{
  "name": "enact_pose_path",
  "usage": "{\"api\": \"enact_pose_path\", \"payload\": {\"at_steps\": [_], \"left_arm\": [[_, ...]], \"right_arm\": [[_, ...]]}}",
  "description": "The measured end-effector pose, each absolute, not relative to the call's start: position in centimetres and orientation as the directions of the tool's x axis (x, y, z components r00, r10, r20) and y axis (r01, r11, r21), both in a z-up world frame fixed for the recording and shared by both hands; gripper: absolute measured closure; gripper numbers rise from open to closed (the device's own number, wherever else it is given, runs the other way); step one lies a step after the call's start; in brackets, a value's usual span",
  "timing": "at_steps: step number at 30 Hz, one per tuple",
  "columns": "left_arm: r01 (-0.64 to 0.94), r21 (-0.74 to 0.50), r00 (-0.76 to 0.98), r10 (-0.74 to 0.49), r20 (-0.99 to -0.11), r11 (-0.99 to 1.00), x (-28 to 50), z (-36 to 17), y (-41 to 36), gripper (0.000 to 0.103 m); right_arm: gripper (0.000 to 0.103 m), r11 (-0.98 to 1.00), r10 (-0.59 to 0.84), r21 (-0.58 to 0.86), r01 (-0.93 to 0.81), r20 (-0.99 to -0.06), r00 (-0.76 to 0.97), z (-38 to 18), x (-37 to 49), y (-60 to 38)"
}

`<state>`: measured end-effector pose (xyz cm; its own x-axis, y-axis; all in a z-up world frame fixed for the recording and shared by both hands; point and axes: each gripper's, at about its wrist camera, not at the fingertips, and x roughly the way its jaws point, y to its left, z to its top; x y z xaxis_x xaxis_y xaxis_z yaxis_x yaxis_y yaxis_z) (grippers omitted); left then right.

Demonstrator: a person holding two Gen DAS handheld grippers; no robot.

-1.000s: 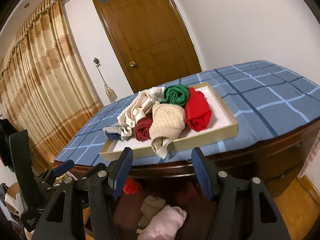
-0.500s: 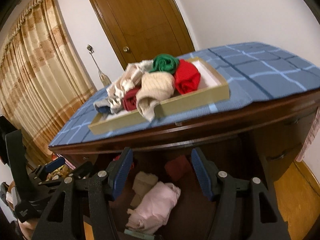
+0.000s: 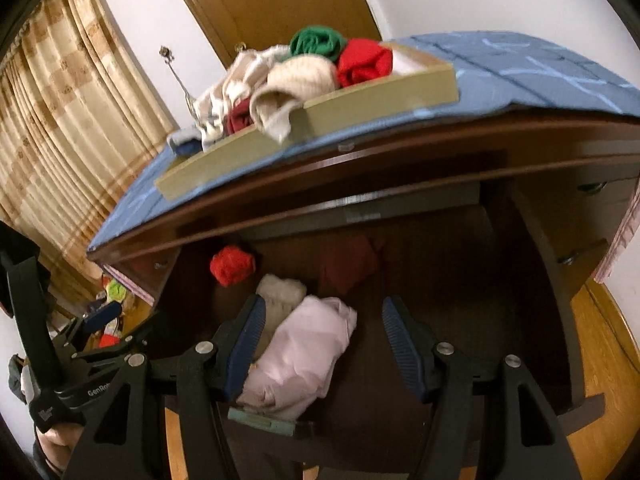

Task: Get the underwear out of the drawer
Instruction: 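Move both grippers back down into the open drawer, then grasp the beige sock with the left gripper while the right gripper grasps the light pink underwear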

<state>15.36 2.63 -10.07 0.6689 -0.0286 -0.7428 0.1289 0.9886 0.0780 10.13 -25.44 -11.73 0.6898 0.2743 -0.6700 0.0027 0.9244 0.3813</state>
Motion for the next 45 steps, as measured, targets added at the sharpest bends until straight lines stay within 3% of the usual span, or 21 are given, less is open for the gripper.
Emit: {"api": "enact_pose_path", "payload": {"at_steps": [13, 26, 45], "left_arm": [[0.182, 0.098, 0.622, -0.037, -0.782, 0.979, 13.7, -11.8, 3.1, 0.0], [0.163, 0.078, 0.626, -0.042, -0.779, 0.984, 14.5, -11.2, 4.8, 0.0], [0.146, 0.056, 0.627, -0.049, -0.777, 0.988, 15.0, -10.9, 6.4, 0.0]], "right_arm": [[0.04, 0.92, 0.309, 0.39, 0.023, -0.762, 0.569, -14.3, 10.2, -24.4], [0.04, 0.885, 0.418, 0.459, 0.082, -0.859, 0.297, -19.2, 16.7, -21.0], [0.037, 0.959, 0.265, 0.271, 0.081, -0.961, 0.084, -21.6, 20.0, -15.9]]}}
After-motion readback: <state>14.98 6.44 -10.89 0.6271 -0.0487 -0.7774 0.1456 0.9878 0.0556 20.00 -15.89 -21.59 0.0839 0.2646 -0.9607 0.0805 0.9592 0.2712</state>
